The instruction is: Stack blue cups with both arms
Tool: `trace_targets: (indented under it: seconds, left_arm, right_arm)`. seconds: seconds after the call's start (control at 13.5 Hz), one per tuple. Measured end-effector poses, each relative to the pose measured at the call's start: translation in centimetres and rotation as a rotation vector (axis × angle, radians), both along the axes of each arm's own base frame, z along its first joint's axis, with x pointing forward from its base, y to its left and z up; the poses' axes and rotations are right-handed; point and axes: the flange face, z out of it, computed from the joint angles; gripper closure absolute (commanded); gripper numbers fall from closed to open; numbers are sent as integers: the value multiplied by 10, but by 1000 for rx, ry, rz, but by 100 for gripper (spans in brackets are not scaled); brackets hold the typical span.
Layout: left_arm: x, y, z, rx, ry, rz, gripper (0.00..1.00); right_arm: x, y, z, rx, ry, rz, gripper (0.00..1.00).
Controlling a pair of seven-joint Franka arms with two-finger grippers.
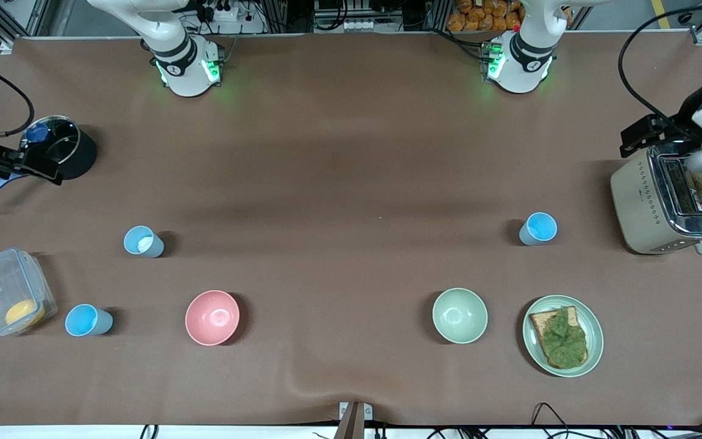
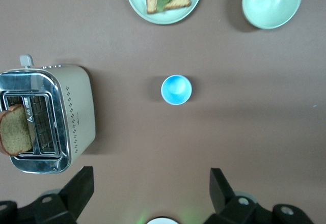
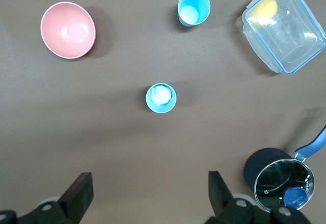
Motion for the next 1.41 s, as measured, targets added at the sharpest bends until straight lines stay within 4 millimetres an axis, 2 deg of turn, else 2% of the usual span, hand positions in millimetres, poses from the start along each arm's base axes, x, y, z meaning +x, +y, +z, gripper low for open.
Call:
trace_targets:
  seconds: [0.22, 0.44, 0.67, 0.81, 1.11, 1.26, 1.41]
  left_arm:
    - [7, 8, -42, -1, 13, -2, 0]
    - [8, 2, -102, -2, 11, -16, 0]
    - [-3, -6, -157, -4, -11, -35, 0]
    - [-12, -3, -184, -6, -24, -32, 0]
    - [-22, 9, -229, -10, -78, -13, 0]
    - [-27, 16, -257, -14, -115, -2, 0]
    - [-24, 17, -278, -17, -133, -1, 0]
  right_arm:
    - [0, 0, 0, 0, 0, 0, 0]
    - [1, -1, -2, 0, 4, -2, 0]
    - [9, -2, -24, 0, 45, 0, 0]
    - [22, 1, -67, 1, 119, 7, 0]
    - [57, 7, -190, 0, 220, 17, 0]
    - [60, 13, -242, -3, 185, 29, 0]
    - [54, 20, -280, -4, 168, 43, 0]
